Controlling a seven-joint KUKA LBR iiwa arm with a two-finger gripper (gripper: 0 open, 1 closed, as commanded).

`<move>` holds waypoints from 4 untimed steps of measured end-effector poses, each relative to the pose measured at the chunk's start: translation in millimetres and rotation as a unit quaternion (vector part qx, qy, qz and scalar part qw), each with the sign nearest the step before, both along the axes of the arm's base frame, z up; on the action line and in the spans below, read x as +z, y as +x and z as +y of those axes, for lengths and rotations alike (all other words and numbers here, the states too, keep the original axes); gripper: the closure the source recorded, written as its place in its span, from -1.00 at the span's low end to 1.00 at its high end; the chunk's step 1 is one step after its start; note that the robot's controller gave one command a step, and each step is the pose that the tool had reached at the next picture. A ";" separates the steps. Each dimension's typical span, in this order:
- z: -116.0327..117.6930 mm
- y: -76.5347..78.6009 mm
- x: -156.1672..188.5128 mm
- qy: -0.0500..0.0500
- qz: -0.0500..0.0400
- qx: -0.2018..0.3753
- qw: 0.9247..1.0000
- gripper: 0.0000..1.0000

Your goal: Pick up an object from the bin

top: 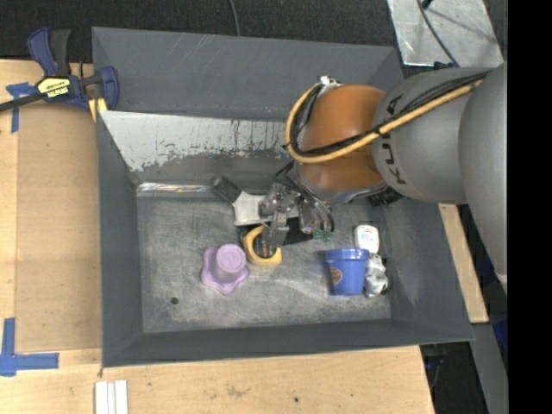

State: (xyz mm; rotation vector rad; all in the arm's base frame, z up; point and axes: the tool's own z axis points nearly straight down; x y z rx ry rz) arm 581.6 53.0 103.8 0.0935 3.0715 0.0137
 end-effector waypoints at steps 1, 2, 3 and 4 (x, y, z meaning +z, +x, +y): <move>0.1 0.1 0.0 0.000 0.000 0.000 1.000 1.00; 2.1 -8.6 -9.3 0.000 0.015 0.002 1.000 -1.00; 2.2 -8.3 -9.3 0.000 0.015 0.002 1.000 -1.00; 10.3 52.4 -18.1 0.006 0.022 -0.099 0.995 1.00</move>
Offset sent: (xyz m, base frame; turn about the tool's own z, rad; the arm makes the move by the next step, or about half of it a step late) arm 0.0261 0.0854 0.1124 0.2458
